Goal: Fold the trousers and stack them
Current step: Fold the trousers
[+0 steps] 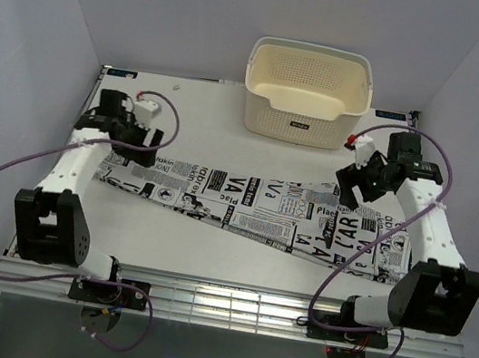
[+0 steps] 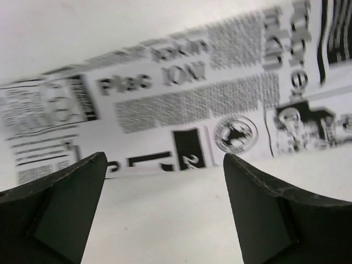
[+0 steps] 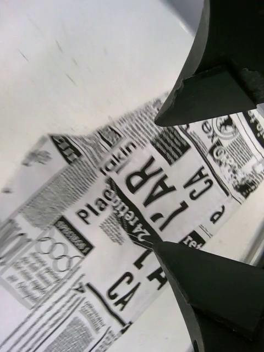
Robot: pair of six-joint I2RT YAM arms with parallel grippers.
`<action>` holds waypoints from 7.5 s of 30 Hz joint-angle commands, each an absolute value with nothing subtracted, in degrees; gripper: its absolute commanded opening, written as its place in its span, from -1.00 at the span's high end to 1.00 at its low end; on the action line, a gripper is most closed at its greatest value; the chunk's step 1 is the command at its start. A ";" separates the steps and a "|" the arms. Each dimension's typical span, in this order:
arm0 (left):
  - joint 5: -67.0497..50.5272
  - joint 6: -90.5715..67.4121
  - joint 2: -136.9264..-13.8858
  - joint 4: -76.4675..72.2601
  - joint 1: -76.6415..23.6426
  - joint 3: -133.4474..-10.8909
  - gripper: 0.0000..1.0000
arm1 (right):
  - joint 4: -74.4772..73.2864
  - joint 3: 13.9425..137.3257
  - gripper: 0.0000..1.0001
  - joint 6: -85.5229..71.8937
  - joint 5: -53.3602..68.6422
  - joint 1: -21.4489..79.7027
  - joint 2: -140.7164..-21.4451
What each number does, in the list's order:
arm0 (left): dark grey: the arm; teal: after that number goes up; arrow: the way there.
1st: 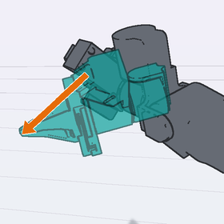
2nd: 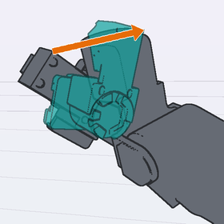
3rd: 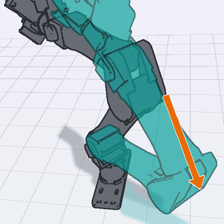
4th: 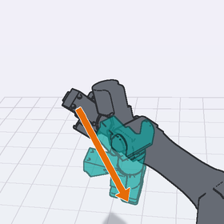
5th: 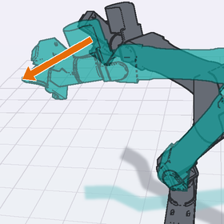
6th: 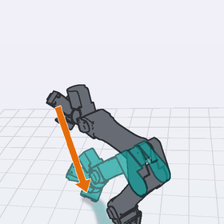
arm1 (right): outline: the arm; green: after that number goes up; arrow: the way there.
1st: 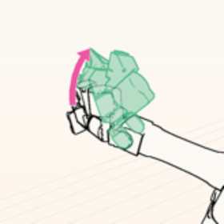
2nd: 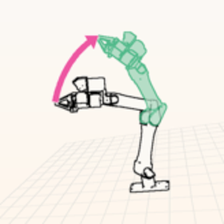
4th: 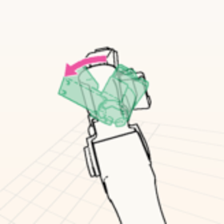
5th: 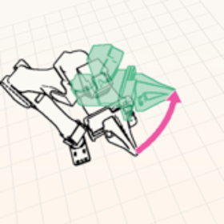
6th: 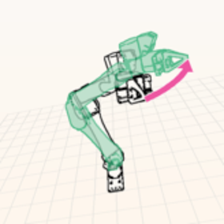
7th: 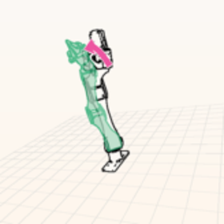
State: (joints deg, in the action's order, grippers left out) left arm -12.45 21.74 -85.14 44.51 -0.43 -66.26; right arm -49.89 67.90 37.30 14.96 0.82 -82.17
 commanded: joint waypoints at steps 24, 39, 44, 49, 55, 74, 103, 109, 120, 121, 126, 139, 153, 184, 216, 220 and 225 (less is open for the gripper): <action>-19.68 3.34 -108.98 27.95 31.82 -66.98 -0.35 | -64.77 82.35 -0.80 32.96 23.82 -3.08 -77.25; -28.74 3.69 -105.22 29.08 32.69 -64.94 1.00 | -64.34 81.03 -0.80 33.40 21.27 -3.08 -76.64; -27.26 9.92 -101.08 35.14 36.73 -71.01 1.00 | -63.81 80.69 -0.80 33.49 22.15 -3.08 -76.55; -24.61 18.36 -97.13 38.31 43.06 -75.49 1.00 | -63.54 80.16 -0.80 33.57 23.29 -3.08 -76.20; -27.41 27.50 -89.15 43.15 45.00 -77.26 1.00 | -63.11 79.63 -0.80 34.19 23.73 -3.08 -76.29; -28.47 7.58 -72.77 46.24 3.00 -69.79 1.00 | -61.79 73.92 -0.80 35.60 21.88 -3.16 -72.69; -0.88 -27.15 -76.20 20.48 -34.45 -55.98 1.00 | -62.31 73.30 -0.80 33.57 21.71 -3.16 -74.53; 1.58 -28.38 -80.68 20.04 -38.93 -60.38 1.00 | -62.93 74.00 -0.80 33.57 21.53 -3.16 -75.15; 0.97 -32.69 -90.52 19.34 -43.41 -63.19 1.00 | -63.02 73.83 -0.81 33.84 21.97 -3.16 -75.94; 0.79 -32.70 -91.31 19.07 -43.85 -63.37 1.00 | -63.02 73.65 -0.81 33.84 22.06 -3.16 -75.94; 0.97 -33.57 -93.42 18.72 -45.70 -64.07 1.00 | -62.75 72.95 -0.81 33.93 22.24 -3.16 -75.94; 2.64 -34.37 -96.24 18.11 -47.81 -65.92 1.00 | -62.67 72.16 -0.81 33.93 23.20 -3.16 -76.03; -16.79 -15.72 -90.37 21.09 -47.11 -72.06 -0.46 | -63.11 73.74 -0.82 33.93 25.91 -3.08 -75.59; -60.91 18.20 -87.98 53.97 15.64 -58.45 -0.37 | -14.24 66.88 -0.38 -8.26 37.27 25.83 -100.44; -57.13 16.88 -86.66 50.63 15.65 -57.04 -0.36 | -11.07 74.01 0.80 -6.60 28.57 29.71 -110.14; -56.43 16.26 -87.10 49.83 15.64 -56.95 -0.36 | -12.22 72.60 0.84 -6.77 27.78 29.71 -106.88; -56.16 15.47 -88.33 48.78 15.64 -57.48 -0.33 | -13.88 71.28 0.84 -5.19 25.75 29.62 -104.42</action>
